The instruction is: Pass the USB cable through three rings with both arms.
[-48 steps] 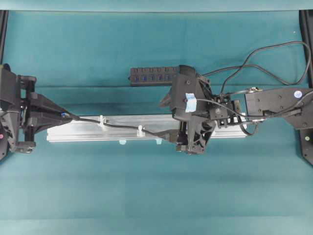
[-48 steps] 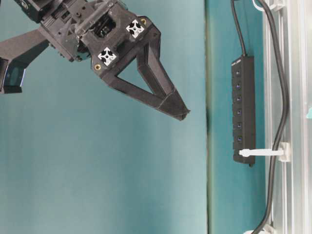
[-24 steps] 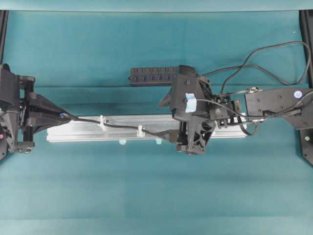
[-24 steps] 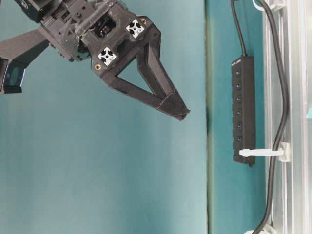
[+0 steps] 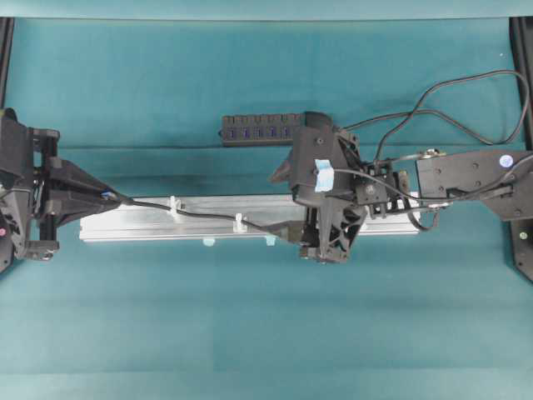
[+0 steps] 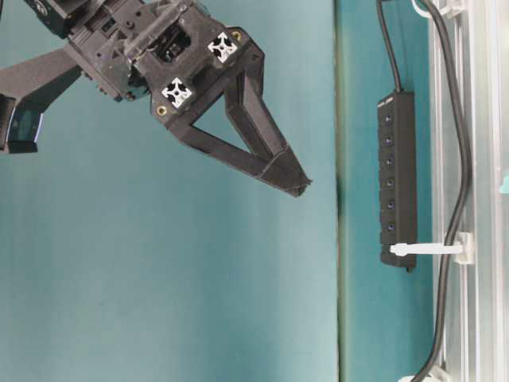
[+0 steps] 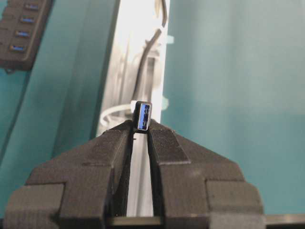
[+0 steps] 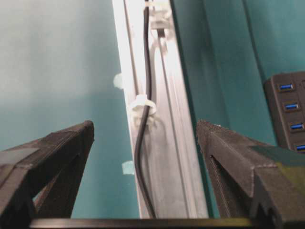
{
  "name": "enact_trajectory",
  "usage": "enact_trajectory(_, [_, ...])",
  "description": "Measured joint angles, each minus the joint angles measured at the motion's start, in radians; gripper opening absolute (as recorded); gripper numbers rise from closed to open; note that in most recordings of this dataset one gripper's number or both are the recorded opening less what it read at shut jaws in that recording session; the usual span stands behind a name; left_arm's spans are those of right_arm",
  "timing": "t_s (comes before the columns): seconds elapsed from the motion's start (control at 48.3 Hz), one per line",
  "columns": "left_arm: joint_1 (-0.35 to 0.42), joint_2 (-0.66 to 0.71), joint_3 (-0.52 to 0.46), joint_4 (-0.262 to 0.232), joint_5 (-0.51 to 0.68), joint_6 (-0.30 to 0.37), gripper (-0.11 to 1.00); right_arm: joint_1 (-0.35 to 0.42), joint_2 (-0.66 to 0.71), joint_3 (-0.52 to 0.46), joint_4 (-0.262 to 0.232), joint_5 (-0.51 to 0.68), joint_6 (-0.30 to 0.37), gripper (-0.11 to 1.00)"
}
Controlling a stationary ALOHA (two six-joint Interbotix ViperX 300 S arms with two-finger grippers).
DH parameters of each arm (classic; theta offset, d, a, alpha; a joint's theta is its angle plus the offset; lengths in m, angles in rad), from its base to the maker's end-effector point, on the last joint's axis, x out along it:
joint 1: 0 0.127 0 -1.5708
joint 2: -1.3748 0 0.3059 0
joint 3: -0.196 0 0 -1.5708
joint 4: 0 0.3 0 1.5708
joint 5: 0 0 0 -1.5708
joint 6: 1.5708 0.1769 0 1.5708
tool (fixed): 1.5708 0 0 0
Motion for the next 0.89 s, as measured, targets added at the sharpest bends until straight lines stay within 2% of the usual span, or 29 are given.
enact_trajectory(0.497, [0.0, -0.02, 0.0, -0.002, 0.002, -0.006, 0.14, 0.0, 0.005, 0.0, 0.0, -0.064, 0.0, 0.55])
enact_trajectory(0.891, [0.0, -0.1, -0.009, -0.002, 0.034, -0.003, 0.14, 0.003, 0.003, 0.002, 0.0, -0.396, 0.0, 0.55])
